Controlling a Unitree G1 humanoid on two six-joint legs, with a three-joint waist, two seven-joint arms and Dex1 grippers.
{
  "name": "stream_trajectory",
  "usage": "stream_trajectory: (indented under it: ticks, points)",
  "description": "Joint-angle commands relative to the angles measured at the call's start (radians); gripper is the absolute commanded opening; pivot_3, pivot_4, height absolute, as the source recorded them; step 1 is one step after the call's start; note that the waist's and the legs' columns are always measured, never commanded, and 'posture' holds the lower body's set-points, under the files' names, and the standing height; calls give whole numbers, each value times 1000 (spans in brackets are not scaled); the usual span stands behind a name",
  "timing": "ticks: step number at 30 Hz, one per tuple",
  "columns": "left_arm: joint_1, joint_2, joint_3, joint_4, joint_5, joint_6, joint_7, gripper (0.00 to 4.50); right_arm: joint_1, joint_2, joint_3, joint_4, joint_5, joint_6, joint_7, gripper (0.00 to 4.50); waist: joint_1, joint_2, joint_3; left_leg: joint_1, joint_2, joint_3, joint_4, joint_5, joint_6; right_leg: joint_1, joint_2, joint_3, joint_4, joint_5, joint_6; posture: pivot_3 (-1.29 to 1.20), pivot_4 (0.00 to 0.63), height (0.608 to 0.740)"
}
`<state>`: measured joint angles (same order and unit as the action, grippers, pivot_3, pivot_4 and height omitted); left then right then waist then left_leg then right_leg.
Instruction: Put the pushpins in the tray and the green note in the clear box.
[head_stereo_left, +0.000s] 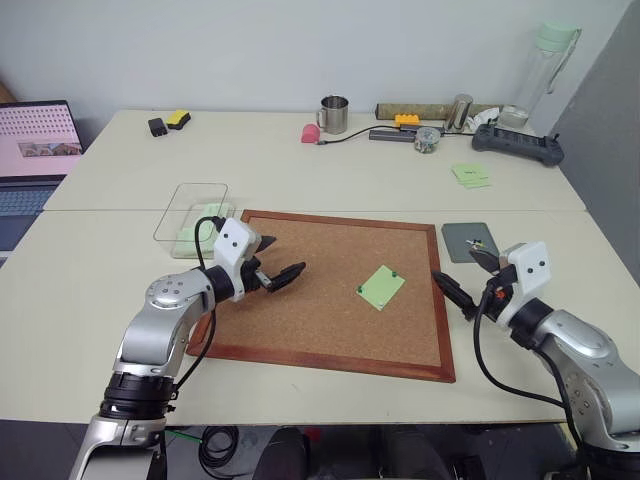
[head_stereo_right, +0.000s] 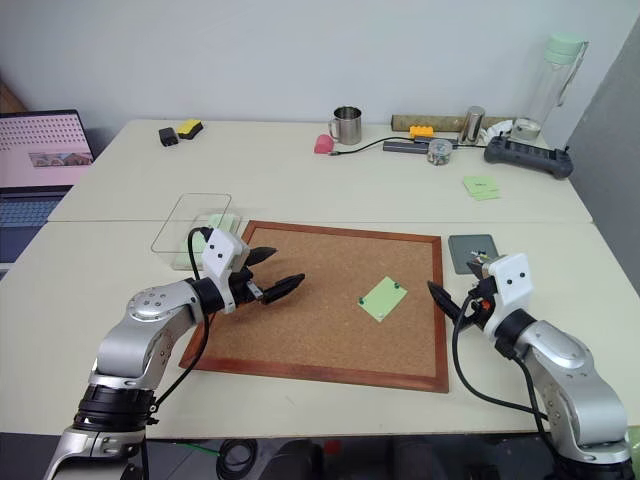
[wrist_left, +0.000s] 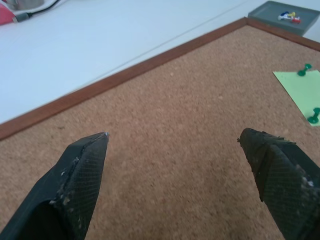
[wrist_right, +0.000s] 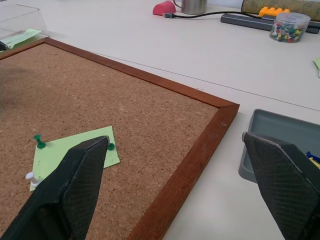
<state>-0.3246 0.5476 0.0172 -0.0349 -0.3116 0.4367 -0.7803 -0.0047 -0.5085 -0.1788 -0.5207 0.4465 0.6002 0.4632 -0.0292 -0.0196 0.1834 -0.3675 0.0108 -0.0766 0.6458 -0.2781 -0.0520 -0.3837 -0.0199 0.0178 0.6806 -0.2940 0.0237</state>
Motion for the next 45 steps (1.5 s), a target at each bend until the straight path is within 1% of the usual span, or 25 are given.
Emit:
stream_trajectory:
  ticks: [1,4,10,14,20,24,25,26,28,29,31,33,38,42,45]
  points:
    - [-3,18,30,-46,-27,15,-10,4486,13,-16,-35,-36,13,-10,11,4500,0,0,0,0,0,0,0,0,0,0,0,0,0,0,0,0,150,740]
    - [0,25,39,-42,-20,2,-10,4486,36,-15,-40,-31,11,-22,10,4500,0,0,0,0,0,0,0,0,0,0,0,0,0,0,0,0,150,740]
    - [27,48,75,-48,-53,4,-49,4486,103,-14,-69,-55,27,-35,24,4500,0,0,0,0,1,0,0,0,0,0,0,0,0,0,0,0,150,740]
    - [50,65,72,-40,-51,-19,-72,4486,135,-15,-79,-57,19,-52,29,4500,0,0,0,0,1,0,0,0,0,0,0,0,0,0,0,0,150,740]
    - [40,51,91,-11,-71,-35,-78,4486,130,4,-49,-58,0,-67,5,4500,0,0,0,0,0,1,0,0,0,0,0,0,0,0,0,0,150,740]
    - [33,27,96,-17,-83,-53,-77,4486,99,27,-18,-56,-3,-65,-19,4500,0,0,0,0,1,1,0,0,0,0,0,0,0,0,0,0,150,740]
    - [32,20,100,-17,-85,-66,-75,4133,91,32,-11,-53,-5,-65,-24,4500,0,0,0,0,1,1,0,0,0,0,0,0,0,0,0,0,150,740]
    - [32,13,108,-20,-97,-66,-72,4102,80,36,-2,-50,-6,-63,-29,4500,0,0,0,0,1,1,0,0,0,0,0,0,0,0,0,0,150,740]
    - [34,6,115,-27,-110,-68,-71,3625,60,42,14,-44,-10,-59,-35,4500,0,0,0,0,1,1,0,0,0,0,0,0,0,0,0,0,150,740]
    - [37,6,115,-32,-113,-67,-72,3501,52,43,21,-41,-12,-58,-36,4500,0,0,0,0,1,1,0,0,0,0,0,0,0,0,0,0,150,740]
    - [42,7,111,-39,-114,-69,-76,3045,38,43,34,-36,-17,-58,-35,4500,0,0,0,0,1,1,0,0,0,0,0,0,0,0,0,0,150,740]
    - [43,9,107,-44,-119,-67,-81,2725,23,43,43,-25,-22,-57,-35,4500,0,0,0,0,1,1,0,0,0,0,0,0,0,0,0,0,150,740]
    - [61,19,81,-70,-132,-52,-120,1668,-20,51,85,13,-41,-68,-16,4500,0,0,0,0,0,1,0,0,0,0,0,0,0,0,0,0,150,740]
    - [77,27,46,-79,-116,-65,-153,907,-55,61,128,52,-62,-85,-8,4500,0,0,0,0,0,1,0,0,0,0,0,0,0,0,0,0,150,740]
    - [89,15,13,-80,-116,-74,-179,365,-72,85,169,74,-79,-102,-4,4500,0,0,0,0,0,1,0,0,0,0,0,0,0,0,0,0,150,740]
